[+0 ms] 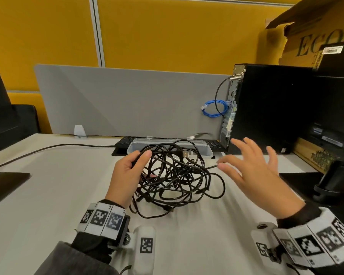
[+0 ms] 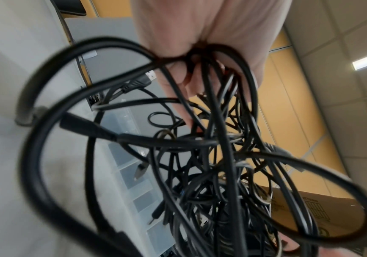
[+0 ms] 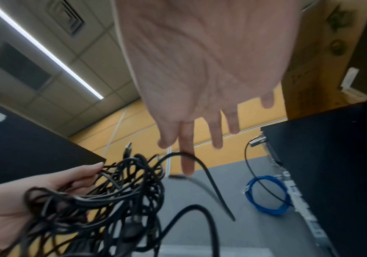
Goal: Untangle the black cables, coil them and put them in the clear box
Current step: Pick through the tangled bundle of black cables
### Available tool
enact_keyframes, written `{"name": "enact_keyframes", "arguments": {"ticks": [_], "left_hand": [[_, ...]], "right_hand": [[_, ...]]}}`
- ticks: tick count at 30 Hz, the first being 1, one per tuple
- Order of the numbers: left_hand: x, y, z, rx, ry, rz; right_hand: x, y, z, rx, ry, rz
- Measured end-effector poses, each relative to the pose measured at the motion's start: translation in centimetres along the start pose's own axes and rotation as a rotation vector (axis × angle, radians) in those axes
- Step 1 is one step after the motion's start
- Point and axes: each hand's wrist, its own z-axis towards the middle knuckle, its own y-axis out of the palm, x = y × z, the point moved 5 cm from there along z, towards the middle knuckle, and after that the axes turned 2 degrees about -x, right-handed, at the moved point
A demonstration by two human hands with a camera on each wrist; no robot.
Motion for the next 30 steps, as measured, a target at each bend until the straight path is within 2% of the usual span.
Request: {"name": "enact_keyframes", "arguments": {"ticks": [3,7,9,12,14,16,18,20,22,23,25,28,30], "left_hand": [[0.4,-0.2,0.0,0.034,0.047,-0.016],[0.1,-1.1,0.2,0.123,0.100,0.060],[0.0,-1.6,0.4,0.153,0.149,0.109],[0.7,-1.4,0.1,0.136,0.216,0.114],[0.9,-0.8,-0.1,0.058,0.193,0.023],[0.6,0.0,-0.2,-0.070,0.097,-0.149],[0.4,0.5,-0.3,-0.170,0.009,-0.237],[0.6,0.3,-0.1,-0.118,-0.043,-0.250],[0.7,-0.2,0.0,-0.053,-0.017,-0.228],[0.6,-0.3,0.2,-0.066,-0.016,-0.203],[-0.1,0.1,0.1,-0.176,-0.075,-0.112],[-0.9,1.6,-0.7,-0.405,-0.161,0.162],[-1.2,2.2,-1.1,-0.506,-0.195,0.204]], "right_hand": [[-2.3,-1.4,0.1,-0.026,-0.150,0.160],[-4.1,-0.2,0.4,-0.220,-0.237,0.270],[-4.4,1.3,0.7,-0.359,-0.179,0.434],[-4.2,3.6,1.0,-0.521,0.042,0.822],[-4.3,4.9,0.9,-0.619,0.109,0.962],[-4.7,5.8,0.6,-0.676,0.129,1.078],[-4.5,6.3,0.7,-0.594,0.165,1.195],[-3.9,6.2,1.1,-0.427,0.180,1.263],[-3.4,5.9,1.3,-0.304,0.169,1.300],[-3.4,5.7,1.4,-0.263,0.154,1.315],[-3.5,5.3,1.4,-0.191,0.111,1.357],[-4.1,4.4,1.5,-0.085,0.040,1.383],[-4.7,3.7,1.3,-0.031,-0.038,1.358]]}}
